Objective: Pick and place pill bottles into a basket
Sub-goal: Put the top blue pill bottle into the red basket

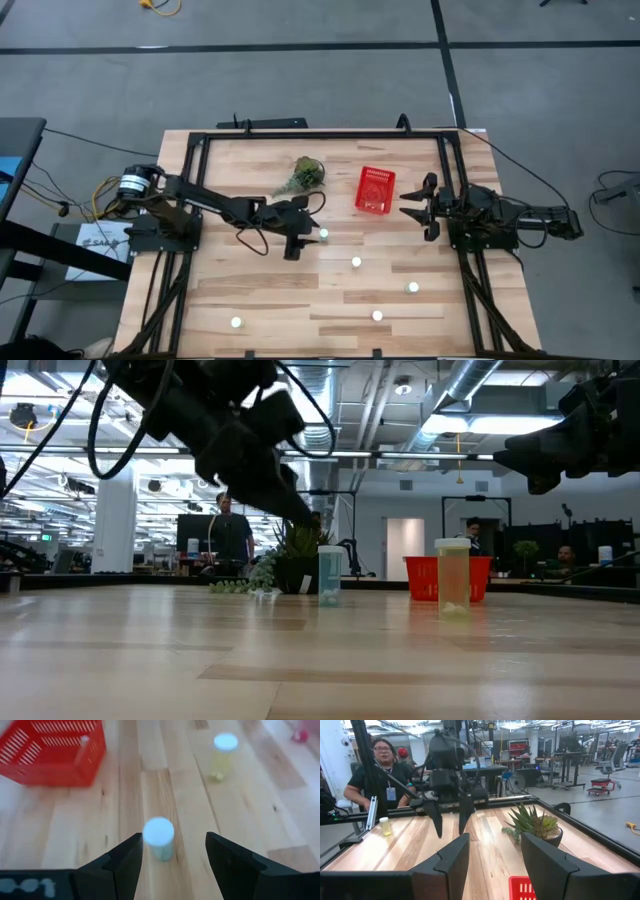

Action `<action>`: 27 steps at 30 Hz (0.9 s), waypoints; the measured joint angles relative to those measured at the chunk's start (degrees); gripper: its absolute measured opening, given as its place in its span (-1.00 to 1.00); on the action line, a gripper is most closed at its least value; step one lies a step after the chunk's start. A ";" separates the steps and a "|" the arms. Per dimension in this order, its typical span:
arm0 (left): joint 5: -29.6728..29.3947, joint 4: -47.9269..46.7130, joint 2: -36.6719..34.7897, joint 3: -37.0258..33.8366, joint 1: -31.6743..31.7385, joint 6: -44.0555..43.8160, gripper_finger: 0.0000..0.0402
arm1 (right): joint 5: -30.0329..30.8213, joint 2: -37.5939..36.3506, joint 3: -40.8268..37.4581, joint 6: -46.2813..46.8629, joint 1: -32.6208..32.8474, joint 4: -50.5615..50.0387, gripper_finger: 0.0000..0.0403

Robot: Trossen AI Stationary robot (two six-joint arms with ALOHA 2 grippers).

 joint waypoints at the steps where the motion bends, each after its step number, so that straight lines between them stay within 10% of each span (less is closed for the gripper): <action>1: 0.01 0.67 0.96 0.00 0.00 -0.17 0.04 | 0.01 -0.01 0.01 -0.01 0.00 0.00 -0.14; 27: 4.72 8.82 7.21 0.42 2.78 -1.44 0.04 | -0.01 -0.01 -0.01 -0.01 0.01 0.00 -0.14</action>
